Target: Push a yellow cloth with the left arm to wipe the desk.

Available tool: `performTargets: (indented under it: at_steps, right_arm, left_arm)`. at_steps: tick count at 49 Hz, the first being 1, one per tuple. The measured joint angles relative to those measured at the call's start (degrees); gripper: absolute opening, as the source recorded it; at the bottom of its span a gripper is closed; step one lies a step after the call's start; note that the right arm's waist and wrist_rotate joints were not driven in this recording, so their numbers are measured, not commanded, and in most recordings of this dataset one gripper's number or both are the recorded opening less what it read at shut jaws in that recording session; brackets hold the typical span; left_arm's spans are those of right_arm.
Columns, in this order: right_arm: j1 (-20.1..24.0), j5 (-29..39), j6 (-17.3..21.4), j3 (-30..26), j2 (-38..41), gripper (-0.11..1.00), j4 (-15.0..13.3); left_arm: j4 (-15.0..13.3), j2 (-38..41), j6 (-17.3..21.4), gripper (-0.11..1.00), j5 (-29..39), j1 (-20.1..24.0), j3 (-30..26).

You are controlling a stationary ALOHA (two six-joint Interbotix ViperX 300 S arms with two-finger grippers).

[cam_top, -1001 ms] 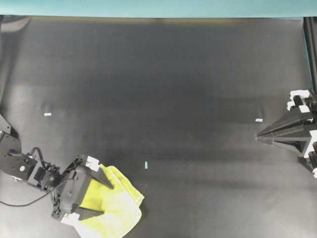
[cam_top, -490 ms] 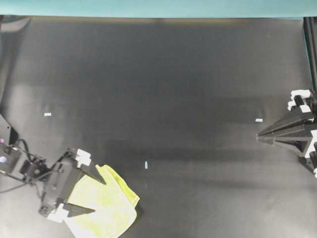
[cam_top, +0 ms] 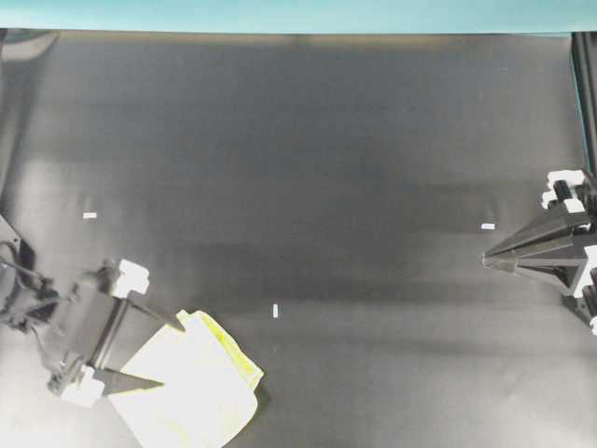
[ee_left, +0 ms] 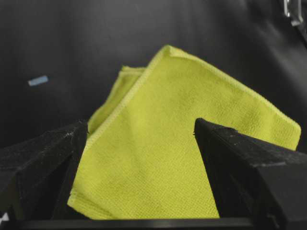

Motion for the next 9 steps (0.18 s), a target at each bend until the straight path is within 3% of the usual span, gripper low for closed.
performTargets:
  at_steps: [9]
  right_arm:
    - [0.09,0.0,0.0,0.0,-0.09,0.0,-0.09]
  left_arm:
    - [0.0,-2.29,0.0,0.87,0.09,0.09,1.05]
